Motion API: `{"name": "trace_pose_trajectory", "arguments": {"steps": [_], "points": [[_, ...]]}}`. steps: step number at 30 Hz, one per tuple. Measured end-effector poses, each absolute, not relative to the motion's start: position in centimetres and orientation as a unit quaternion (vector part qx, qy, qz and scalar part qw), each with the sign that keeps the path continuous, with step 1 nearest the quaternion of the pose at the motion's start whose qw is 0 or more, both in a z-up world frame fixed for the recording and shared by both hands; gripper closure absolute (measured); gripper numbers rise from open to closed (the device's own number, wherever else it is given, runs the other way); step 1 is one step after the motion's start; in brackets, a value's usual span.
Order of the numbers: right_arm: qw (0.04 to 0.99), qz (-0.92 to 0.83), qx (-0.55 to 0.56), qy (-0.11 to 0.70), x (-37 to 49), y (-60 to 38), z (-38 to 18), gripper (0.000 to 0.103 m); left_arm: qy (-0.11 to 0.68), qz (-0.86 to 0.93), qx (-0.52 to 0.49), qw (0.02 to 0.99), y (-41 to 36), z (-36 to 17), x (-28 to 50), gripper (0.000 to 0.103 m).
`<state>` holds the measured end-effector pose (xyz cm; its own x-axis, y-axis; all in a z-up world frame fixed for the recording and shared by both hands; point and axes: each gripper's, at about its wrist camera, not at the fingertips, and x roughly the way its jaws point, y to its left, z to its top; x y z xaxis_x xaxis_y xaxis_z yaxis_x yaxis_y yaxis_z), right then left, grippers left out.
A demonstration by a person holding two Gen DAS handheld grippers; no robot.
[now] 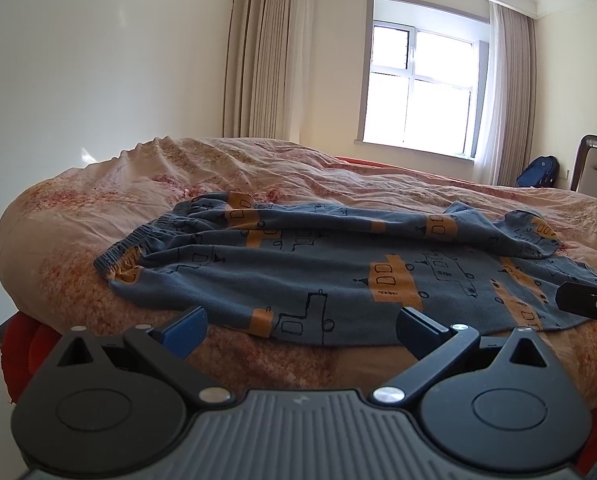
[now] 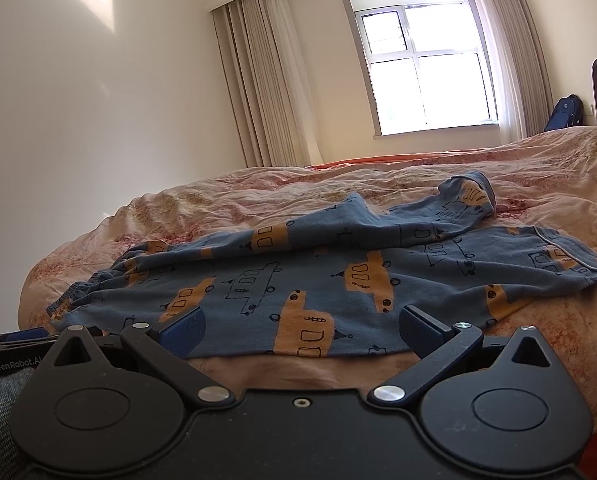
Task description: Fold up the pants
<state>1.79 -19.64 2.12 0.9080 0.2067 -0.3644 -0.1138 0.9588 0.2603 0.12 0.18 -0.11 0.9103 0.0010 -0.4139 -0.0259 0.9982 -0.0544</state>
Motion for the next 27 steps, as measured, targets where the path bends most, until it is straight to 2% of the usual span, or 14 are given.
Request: {"name": "trace_pose_trajectory", "arguments": {"steps": [27], "points": [[0.971,0.075,0.117,0.196,0.0,-19.0,5.0,0.0,0.204,0.028,-0.028,0.978,1.7,1.9,-2.2,0.0]]}}
